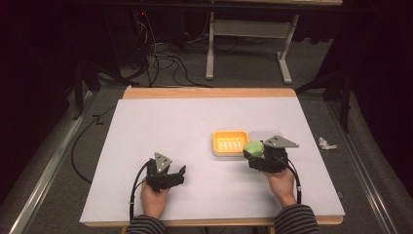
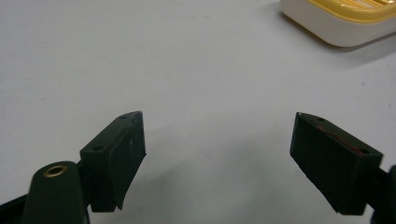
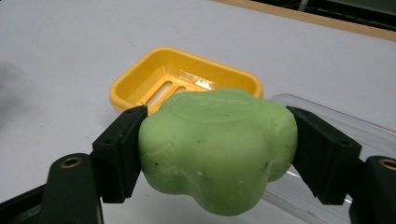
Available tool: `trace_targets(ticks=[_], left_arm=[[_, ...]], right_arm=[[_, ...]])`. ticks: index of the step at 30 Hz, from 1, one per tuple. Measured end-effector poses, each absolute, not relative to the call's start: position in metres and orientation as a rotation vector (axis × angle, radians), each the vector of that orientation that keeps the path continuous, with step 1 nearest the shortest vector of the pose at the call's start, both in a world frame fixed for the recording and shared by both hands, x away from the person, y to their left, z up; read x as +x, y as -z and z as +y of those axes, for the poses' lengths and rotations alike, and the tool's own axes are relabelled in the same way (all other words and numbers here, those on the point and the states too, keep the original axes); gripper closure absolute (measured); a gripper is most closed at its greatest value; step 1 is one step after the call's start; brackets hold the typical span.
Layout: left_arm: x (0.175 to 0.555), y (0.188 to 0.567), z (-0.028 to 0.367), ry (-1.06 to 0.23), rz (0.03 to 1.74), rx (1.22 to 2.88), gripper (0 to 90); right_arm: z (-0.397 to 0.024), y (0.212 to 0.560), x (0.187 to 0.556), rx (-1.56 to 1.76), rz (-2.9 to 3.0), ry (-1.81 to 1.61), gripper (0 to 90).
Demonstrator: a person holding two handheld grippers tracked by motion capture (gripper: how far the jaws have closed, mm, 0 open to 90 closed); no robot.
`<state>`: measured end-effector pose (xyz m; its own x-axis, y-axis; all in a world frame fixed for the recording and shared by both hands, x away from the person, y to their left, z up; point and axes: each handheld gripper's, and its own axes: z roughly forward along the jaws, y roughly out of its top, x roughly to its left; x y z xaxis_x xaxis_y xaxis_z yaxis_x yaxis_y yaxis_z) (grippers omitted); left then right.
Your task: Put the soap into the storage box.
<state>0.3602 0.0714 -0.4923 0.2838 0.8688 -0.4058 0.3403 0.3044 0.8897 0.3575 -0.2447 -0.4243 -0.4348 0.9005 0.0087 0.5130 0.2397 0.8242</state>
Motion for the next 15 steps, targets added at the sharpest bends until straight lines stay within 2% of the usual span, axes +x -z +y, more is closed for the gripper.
trace_targets(ticks=[15], left_arm=[[0.359,0.492,0.072,-0.525,1.279,1.27,18.8]], right_arm=[[-0.232,0.419,0.379,1.289,2.059,-1.074,25.5]])
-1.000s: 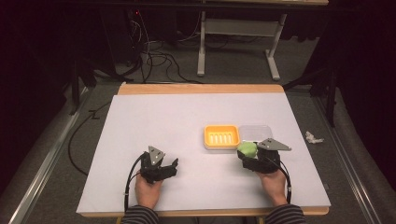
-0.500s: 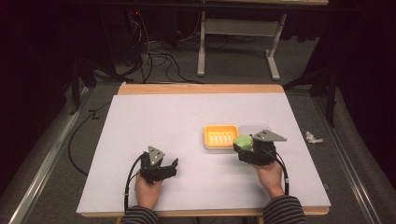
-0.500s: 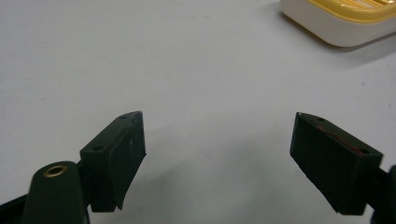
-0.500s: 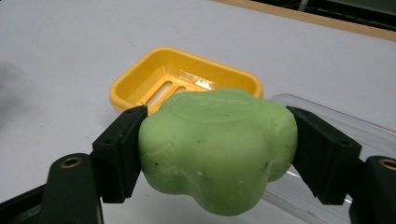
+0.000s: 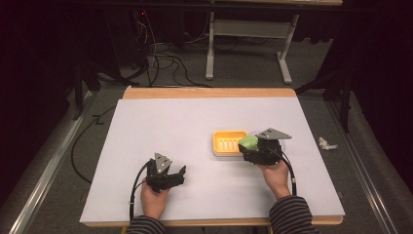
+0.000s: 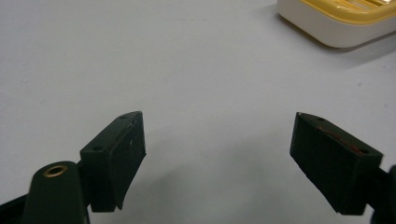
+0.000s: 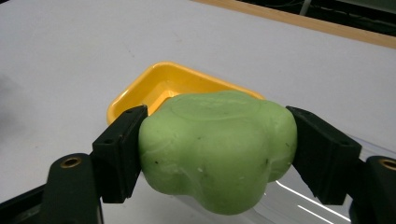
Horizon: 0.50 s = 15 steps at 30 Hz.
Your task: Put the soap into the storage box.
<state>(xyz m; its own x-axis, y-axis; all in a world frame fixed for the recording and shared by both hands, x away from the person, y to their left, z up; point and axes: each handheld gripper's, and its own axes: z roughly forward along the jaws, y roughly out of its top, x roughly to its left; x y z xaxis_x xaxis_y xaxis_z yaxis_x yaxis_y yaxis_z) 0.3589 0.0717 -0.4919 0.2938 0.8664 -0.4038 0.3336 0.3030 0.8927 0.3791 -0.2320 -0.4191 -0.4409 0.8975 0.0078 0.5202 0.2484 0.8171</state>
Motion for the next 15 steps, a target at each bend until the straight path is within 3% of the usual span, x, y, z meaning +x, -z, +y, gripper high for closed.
trace_targets(ticks=[15], left_arm=[[0.358,0.491,0.072,-0.518,1.278,1.259,18.7]], right_arm=[[-0.216,0.426,0.404,1.319,2.093,-1.068,25.5]])
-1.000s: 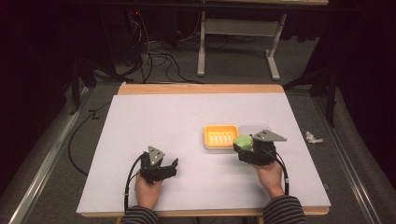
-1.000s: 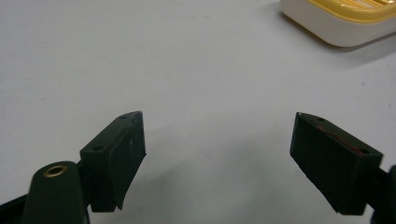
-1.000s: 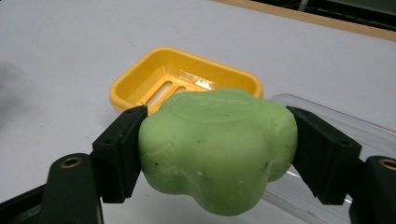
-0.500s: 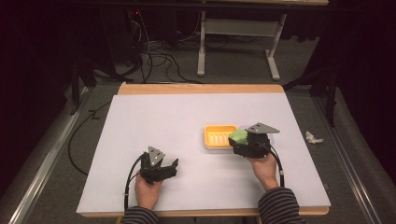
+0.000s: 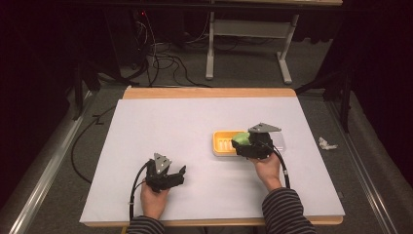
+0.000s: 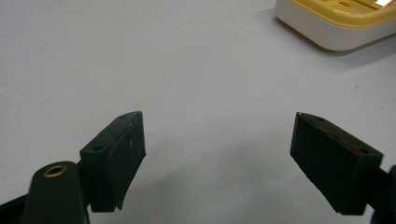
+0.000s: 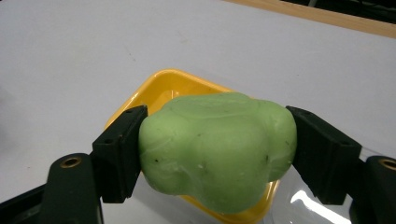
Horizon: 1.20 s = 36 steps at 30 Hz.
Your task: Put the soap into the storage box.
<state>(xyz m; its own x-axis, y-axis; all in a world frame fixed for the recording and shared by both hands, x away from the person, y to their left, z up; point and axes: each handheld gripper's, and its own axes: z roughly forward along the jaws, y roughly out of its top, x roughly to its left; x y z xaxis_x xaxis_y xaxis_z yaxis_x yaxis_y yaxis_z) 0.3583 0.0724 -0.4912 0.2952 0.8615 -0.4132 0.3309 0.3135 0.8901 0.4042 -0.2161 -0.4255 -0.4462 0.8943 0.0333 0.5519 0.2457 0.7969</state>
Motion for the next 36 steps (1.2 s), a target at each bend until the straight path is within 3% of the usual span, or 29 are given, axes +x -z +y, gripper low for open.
trace_targets(ticks=[36], left_arm=[[0.359,0.491,0.072,-0.514,1.275,1.268,19.1]], right_arm=[[-0.2,0.456,0.432,1.379,2.183,-0.97,25.1]])
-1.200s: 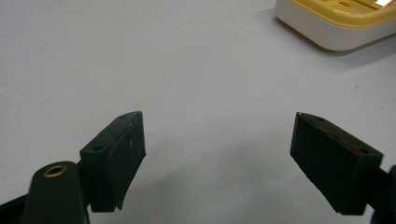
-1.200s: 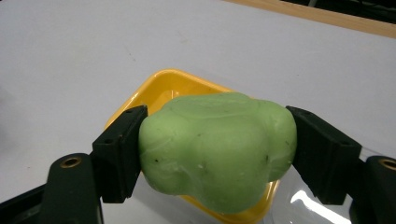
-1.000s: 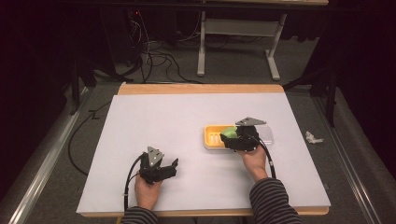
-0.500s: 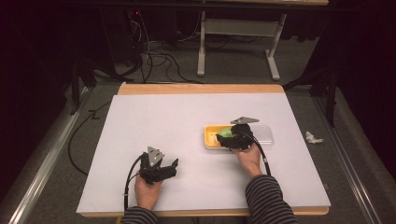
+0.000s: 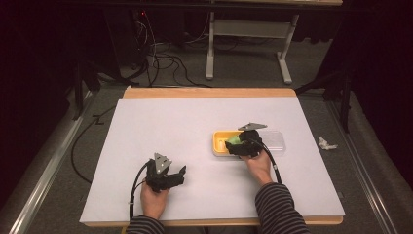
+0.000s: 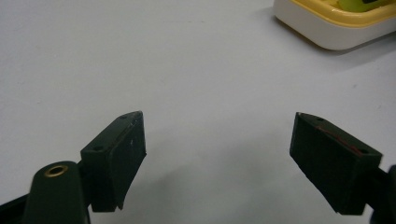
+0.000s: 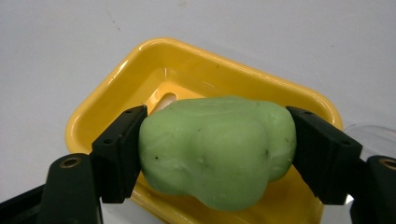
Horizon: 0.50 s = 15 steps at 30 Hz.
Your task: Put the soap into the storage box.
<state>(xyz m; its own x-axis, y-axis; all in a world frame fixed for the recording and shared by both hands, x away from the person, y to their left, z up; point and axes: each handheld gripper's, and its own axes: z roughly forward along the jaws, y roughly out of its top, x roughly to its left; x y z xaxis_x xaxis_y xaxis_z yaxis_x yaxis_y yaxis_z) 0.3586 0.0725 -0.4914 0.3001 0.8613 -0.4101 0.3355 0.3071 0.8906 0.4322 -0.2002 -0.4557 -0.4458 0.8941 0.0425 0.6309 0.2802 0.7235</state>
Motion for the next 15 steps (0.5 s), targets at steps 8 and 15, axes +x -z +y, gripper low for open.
trace_targets(ticks=[8,15], left_arm=[[0.3588,0.4914,0.0725,-0.504,1.275,1.266,19.1],[0.359,0.4919,0.072,-0.506,1.275,1.281,19.3]], right_arm=[[-0.1982,0.4566,0.4312,1.349,2.196,-0.907,25.0],[-0.1995,0.4564,0.4318,1.343,2.197,-0.915,24.6]])
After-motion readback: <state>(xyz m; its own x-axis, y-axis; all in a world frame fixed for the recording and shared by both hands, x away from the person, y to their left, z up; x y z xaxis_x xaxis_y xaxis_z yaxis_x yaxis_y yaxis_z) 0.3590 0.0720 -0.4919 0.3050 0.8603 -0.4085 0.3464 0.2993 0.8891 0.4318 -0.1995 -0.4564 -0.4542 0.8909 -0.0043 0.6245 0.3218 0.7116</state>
